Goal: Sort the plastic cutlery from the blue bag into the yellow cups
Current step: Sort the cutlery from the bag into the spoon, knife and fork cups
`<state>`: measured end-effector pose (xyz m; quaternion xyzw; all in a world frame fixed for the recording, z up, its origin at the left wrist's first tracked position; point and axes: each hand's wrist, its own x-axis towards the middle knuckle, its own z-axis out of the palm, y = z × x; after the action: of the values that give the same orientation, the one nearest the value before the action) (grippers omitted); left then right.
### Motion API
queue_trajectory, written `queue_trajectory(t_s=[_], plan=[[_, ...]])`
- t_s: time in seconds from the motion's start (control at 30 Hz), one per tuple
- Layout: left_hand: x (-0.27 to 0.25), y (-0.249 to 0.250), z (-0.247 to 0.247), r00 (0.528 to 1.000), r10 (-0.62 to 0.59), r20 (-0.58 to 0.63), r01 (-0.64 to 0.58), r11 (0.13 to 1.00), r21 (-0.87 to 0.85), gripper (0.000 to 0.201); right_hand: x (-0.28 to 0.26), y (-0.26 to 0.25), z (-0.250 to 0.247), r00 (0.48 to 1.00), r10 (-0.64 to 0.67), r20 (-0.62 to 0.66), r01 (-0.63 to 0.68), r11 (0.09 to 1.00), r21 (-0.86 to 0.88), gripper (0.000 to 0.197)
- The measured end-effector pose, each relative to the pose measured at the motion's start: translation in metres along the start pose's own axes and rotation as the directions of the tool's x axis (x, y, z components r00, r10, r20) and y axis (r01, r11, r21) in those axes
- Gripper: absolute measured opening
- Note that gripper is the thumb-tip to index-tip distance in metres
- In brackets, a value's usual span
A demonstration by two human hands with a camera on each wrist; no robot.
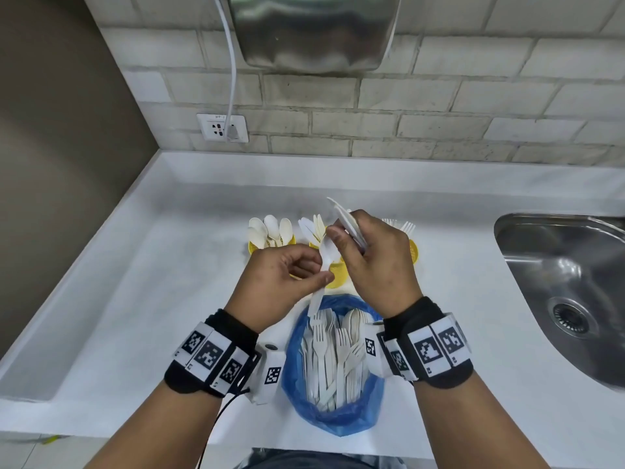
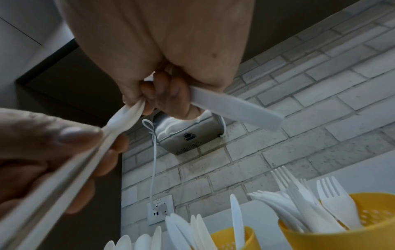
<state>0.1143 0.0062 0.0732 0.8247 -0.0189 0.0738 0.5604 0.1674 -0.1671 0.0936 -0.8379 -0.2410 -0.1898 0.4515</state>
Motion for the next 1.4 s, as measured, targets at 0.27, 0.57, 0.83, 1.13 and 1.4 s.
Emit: queue_trajectory(t_s=[0.27,0.57,0.83,1.13,1.4], plan=[[0.021,-0.011,-0.027,0.981,-0.105,-0.164,0.082,0.986,-0.142,0.011,0.001,0.007,-0.004,0.908,0.417,0.040,-0.381,0.783,0.492,0.022],[0.057,-0.034,-0.056,0.942,-0.037,-0.333,0.038,0.999,-0.002,0.036,-0.003,0.027,-0.004,0.792,0.602,0.105,-0.444,0.450,0.775,0.025],[0.071,-0.052,-0.043,0.952,0.022,-0.307,0.088,0.936,0.340,0.034,-0.003,0.032,0.004,0.799,0.601,0.006,-0.474,0.624,0.621,0.027],[0.062,-0.067,-0.033,0.971,0.076,-0.226,0.087,0.769,0.633,0.060,-0.002,0.041,0.008,0.855,0.518,-0.002,-0.438,0.724,0.532,0.019],[0.061,-0.078,-0.031,0.967,0.172,-0.187,0.043,0.614,0.788,0.069,0.010,0.048,0.011,0.877,0.476,-0.066,-0.420,0.826,0.377,0.020]])
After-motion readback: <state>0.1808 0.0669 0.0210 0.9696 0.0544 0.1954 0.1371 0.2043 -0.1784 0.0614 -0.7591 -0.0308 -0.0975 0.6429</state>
